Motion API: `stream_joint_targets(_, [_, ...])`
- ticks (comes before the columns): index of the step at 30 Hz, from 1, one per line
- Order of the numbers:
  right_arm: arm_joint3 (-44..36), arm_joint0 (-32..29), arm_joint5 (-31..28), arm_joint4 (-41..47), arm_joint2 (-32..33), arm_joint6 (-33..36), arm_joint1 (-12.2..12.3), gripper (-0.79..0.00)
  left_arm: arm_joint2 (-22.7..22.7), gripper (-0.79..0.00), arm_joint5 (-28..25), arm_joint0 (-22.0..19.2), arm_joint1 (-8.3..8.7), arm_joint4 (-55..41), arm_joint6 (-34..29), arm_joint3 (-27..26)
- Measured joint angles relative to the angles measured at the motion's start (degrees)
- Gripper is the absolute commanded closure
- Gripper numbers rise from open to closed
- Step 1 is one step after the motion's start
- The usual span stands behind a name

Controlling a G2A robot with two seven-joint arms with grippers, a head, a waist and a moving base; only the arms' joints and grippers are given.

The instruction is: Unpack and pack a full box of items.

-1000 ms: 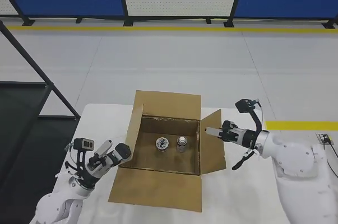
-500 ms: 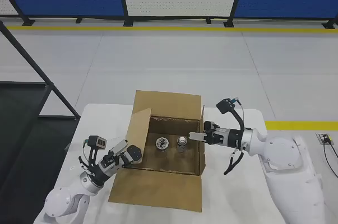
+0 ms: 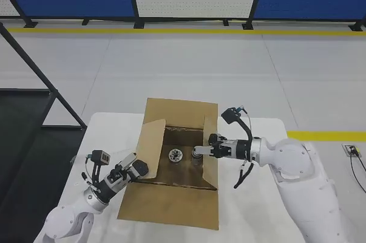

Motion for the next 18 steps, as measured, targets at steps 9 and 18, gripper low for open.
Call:
stream_joint_targets(9, [3.1,1.3,2.1,0.2,-5.9,-2.7,-0.6,-0.785,1.5,-0.785,1.6,-2.3,-0.04,0.0,-1.3,1.6])
stream_joint_targets(18, [7.7,4.5,3.6,-1.2,-10.5,-5.6,-1.2,-0.785,4.4,-0.785,4.7,-6.4,-0.26,1.6,-1.3,3.7])
